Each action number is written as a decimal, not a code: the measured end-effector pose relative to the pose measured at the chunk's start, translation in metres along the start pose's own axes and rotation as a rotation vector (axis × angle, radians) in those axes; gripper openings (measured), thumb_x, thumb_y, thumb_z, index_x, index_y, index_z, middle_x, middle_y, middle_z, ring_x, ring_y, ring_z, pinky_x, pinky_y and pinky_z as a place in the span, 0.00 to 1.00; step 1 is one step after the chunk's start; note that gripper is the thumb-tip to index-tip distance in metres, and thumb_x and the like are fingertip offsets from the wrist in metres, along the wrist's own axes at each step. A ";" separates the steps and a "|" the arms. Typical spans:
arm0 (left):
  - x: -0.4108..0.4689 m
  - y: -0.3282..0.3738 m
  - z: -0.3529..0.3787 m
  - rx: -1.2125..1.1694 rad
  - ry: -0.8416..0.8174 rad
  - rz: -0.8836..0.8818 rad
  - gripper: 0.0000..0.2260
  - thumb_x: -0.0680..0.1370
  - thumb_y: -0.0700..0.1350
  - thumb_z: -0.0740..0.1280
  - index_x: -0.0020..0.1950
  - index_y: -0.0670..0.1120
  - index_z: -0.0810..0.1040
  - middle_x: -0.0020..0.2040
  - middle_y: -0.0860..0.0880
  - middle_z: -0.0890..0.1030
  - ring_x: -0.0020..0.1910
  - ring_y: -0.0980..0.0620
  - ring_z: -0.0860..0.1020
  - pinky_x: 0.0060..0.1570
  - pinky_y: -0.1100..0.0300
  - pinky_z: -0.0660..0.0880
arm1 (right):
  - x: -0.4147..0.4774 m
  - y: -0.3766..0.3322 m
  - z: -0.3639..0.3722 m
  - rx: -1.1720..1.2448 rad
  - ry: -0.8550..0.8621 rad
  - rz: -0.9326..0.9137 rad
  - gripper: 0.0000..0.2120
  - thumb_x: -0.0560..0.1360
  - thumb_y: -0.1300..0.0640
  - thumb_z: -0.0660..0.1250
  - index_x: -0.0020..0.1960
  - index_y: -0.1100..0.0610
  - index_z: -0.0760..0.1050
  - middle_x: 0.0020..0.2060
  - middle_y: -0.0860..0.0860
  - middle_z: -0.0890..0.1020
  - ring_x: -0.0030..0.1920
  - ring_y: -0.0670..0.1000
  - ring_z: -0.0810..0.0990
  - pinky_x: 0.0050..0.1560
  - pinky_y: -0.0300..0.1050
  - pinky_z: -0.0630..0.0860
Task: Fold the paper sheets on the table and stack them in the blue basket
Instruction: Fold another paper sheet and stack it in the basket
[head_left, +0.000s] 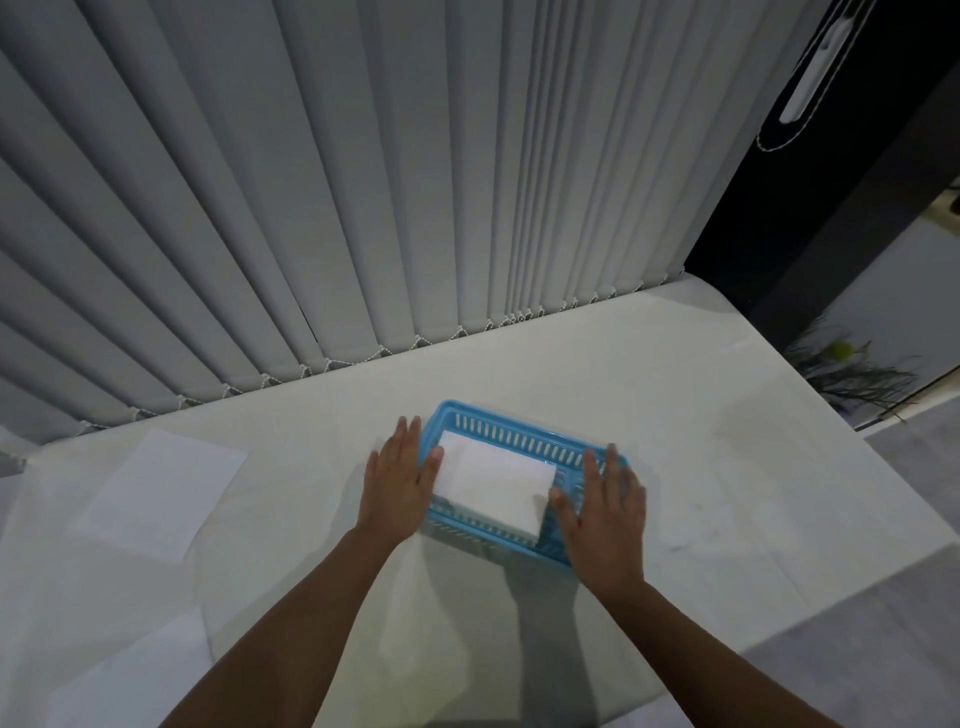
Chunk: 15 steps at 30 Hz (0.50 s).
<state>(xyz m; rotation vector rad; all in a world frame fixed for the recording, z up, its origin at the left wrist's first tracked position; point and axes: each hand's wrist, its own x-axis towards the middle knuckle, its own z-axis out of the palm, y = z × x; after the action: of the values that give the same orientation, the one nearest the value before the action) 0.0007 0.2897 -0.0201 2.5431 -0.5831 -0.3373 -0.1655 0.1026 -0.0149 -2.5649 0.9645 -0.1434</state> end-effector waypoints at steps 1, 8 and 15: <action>0.001 0.000 0.001 -0.140 0.004 -0.091 0.27 0.81 0.59 0.48 0.78 0.49 0.54 0.78 0.47 0.58 0.77 0.47 0.57 0.76 0.49 0.52 | 0.001 0.006 -0.001 0.054 0.041 0.068 0.38 0.75 0.33 0.45 0.76 0.57 0.57 0.77 0.59 0.55 0.74 0.64 0.57 0.73 0.59 0.53; -0.002 0.019 -0.002 -0.562 -0.054 -0.331 0.24 0.82 0.59 0.45 0.68 0.48 0.69 0.60 0.47 0.76 0.62 0.44 0.74 0.64 0.50 0.69 | 0.001 0.004 -0.003 0.630 -0.012 0.329 0.34 0.79 0.46 0.60 0.77 0.55 0.49 0.74 0.57 0.59 0.72 0.58 0.63 0.65 0.58 0.66; -0.005 -0.005 -0.025 -0.571 0.030 -0.370 0.25 0.81 0.59 0.46 0.68 0.49 0.71 0.65 0.44 0.76 0.64 0.43 0.74 0.68 0.46 0.67 | -0.007 -0.022 0.005 0.671 -0.019 0.306 0.30 0.77 0.42 0.60 0.73 0.54 0.56 0.69 0.56 0.66 0.65 0.57 0.72 0.58 0.58 0.73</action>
<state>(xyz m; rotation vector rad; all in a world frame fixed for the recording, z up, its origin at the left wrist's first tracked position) 0.0062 0.3065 -0.0011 2.0774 0.0142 -0.5096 -0.1562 0.1243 -0.0107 -1.7901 1.0651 -0.2978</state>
